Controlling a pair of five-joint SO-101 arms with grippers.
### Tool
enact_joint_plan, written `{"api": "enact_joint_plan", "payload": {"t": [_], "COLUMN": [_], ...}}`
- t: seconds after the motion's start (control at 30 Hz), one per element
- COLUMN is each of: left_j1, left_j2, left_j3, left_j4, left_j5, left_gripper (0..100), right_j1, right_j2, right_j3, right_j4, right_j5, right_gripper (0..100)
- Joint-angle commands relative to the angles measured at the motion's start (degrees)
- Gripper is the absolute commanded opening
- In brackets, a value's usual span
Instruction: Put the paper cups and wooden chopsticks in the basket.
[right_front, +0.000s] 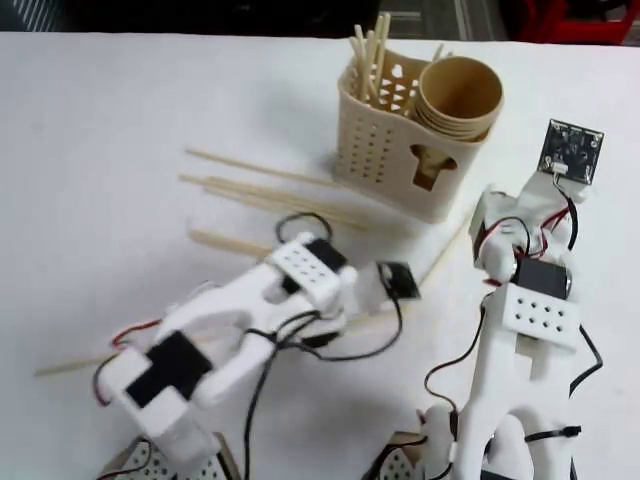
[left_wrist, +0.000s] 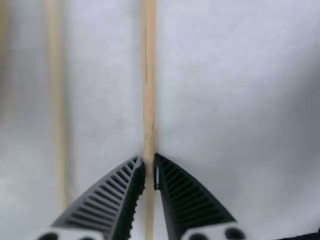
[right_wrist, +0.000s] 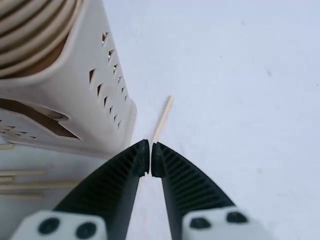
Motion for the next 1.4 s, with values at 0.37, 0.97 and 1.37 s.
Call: {"api": "enact_joint_plan", "payload": {"t": [0.37, 0.97, 1.37], "left_j1": [-13.93, -13.23, -11.56], "left_j2": [-9.98, -1.71, -1.36], "left_j3": [2.46, -7.91, -8.44], "left_j4": [-3.52, -3.34, -6.24], "left_j5": [-8.26, -7.91, -2.99], "left_gripper": [2, 16, 19], "right_j1": [0.4, 0.31, 0.31], "right_j2": [-2.07, -2.07, -2.07], "right_j3": [-0.79, -0.79, -0.79], "right_j4": [-1.01, -1.01, -1.01], "right_j5": [-0.09, -0.09, -0.09], "right_gripper": [2.5, 2.5, 2.5]}}
